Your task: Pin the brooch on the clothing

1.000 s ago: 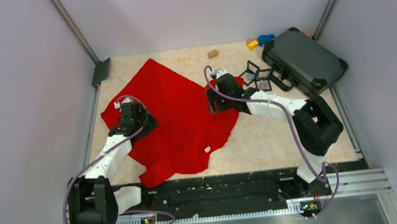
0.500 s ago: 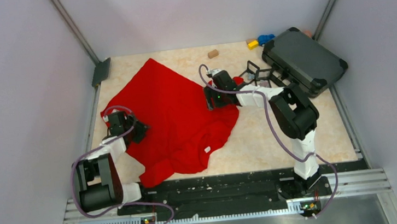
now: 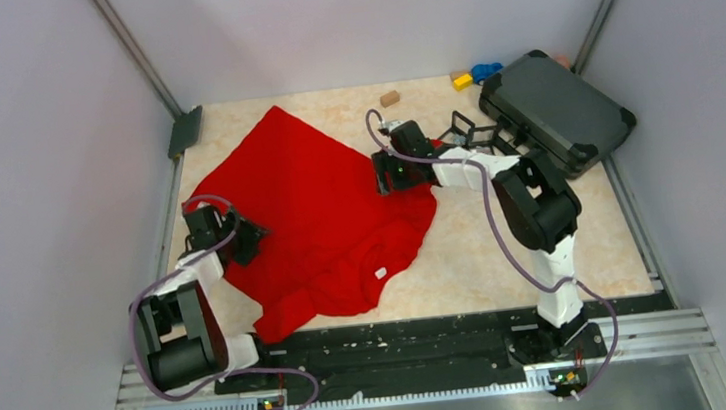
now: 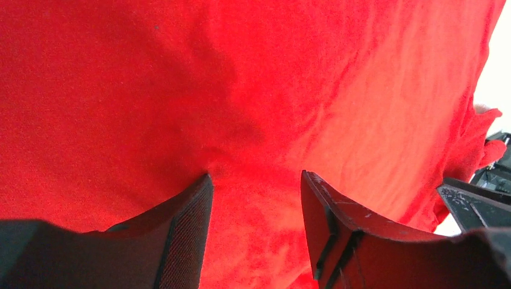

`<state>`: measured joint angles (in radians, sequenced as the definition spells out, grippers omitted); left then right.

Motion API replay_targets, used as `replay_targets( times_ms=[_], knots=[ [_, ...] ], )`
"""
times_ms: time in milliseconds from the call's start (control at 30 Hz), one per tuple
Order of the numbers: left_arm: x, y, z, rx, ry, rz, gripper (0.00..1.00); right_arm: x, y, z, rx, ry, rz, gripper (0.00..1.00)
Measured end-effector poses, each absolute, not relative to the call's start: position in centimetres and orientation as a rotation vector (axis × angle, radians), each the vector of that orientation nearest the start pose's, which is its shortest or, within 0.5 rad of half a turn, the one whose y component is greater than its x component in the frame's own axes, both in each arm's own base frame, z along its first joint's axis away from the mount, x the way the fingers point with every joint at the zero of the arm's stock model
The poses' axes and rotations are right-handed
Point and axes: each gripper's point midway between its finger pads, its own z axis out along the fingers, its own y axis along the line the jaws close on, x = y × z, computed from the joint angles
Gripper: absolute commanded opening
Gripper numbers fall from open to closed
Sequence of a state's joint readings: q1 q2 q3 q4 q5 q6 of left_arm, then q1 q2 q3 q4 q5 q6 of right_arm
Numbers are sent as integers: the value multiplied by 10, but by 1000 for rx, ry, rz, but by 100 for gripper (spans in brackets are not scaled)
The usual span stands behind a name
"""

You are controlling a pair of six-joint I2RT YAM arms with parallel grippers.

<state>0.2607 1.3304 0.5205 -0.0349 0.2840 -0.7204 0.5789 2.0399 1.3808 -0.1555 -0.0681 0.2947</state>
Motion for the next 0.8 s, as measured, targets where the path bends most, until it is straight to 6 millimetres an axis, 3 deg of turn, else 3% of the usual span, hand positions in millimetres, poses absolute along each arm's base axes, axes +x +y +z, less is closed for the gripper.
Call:
replay_targets(
  times_ms=[67,167,300,400,467,533,700,800],
  knots=[
    [310,2,41,-1013,2242,-557,66,413,302,43,-394,2422,496,66],
    [310,-3,63,-944,2269,-557,71,418,306,59,-416,2406,506,67],
    [332,-15,135,-743,2221,-588,72,418,299,92,-447,2366,466,68],
    [343,-26,202,-563,2139,-598,72,423,282,128,-448,2302,361,68],
    [340,-30,234,-466,2096,-579,72,429,269,146,-433,2260,282,66],
    [334,-30,252,-405,2073,-548,71,435,255,158,-417,2233,202,63],
    [313,-24,261,-308,2045,-403,71,454,211,163,-362,2233,-18,56],
    [301,-16,241,-284,2037,-310,71,470,185,159,-333,2242,-158,52]
  ],
)
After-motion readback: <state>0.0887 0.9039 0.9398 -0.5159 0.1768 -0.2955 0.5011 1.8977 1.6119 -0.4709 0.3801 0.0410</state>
